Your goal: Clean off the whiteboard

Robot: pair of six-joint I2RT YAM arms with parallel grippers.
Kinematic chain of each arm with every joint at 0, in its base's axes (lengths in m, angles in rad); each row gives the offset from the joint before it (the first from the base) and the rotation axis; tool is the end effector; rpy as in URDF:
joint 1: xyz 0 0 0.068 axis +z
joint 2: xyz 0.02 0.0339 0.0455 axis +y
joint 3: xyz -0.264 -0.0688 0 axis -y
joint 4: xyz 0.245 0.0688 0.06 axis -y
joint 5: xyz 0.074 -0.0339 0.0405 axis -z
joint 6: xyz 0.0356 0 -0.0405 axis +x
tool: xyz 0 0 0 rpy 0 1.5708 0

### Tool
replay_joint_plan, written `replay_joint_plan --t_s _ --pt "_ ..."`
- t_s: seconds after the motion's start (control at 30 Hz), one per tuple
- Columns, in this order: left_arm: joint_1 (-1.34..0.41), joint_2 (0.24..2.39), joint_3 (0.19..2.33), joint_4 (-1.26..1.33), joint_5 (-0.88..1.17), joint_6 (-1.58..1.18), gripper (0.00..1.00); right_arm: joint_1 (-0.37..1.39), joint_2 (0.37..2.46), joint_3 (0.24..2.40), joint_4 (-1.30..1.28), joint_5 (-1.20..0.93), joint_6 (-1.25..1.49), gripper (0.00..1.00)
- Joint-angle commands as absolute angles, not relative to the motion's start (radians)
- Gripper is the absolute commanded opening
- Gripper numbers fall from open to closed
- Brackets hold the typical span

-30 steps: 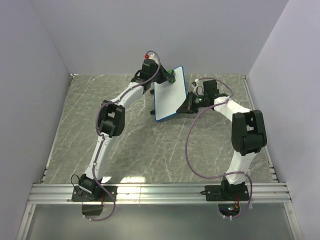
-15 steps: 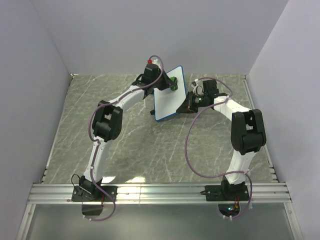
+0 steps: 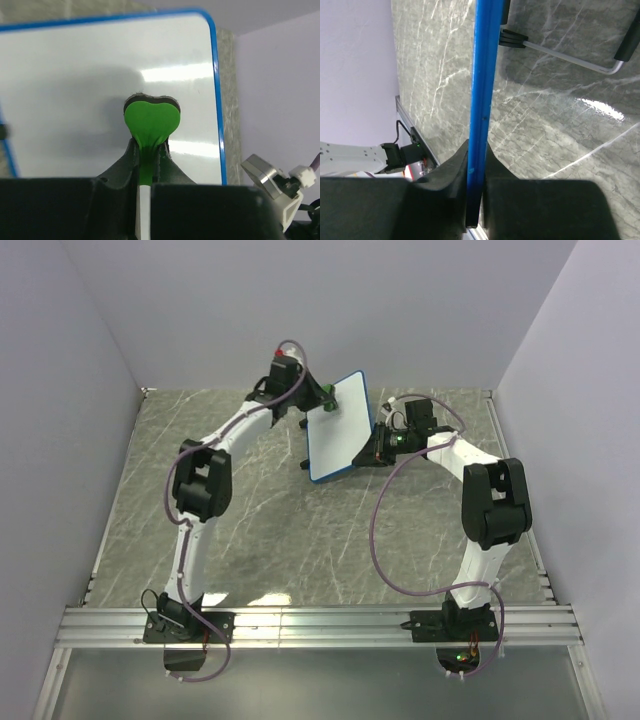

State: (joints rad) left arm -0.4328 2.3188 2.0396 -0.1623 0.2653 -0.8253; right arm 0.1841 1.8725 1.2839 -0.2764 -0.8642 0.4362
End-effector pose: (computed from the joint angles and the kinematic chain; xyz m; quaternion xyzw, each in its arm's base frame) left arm 0.4950 -0.2390 0.2509 -0.0939 0.8351 -0.4024 0.3631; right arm 0.3868 0.0996 0.2055 -0.0365 0.8636 0.4700 0.1789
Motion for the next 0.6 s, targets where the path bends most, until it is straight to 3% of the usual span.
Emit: replay_joint_plan --t_s 0.0,0.23,0.4,0.57 --pt "-0.364 2.172 2.017 -0.155 0.268 -0.808 0.00 0.221 1.891 1.293 -0.276 -0.899 0.402 0.23" --pt "-0.327 2.030 1.876 -0.202 0.216 -0.747 0.00 0.210 1.882 1.324 -0.288 -0.881 0.410 0.61" --pt "-0.301 1.930 1.715 -0.250 0.152 -0.700 0.00 0.190 1.835 1.338 -0.298 -0.871 0.420 0.95" --pt "-0.287 1.862 1.510 -0.360 0.026 -0.655 0.00 0.175 1.722 1.328 -0.327 -0.835 0.417 1.00"
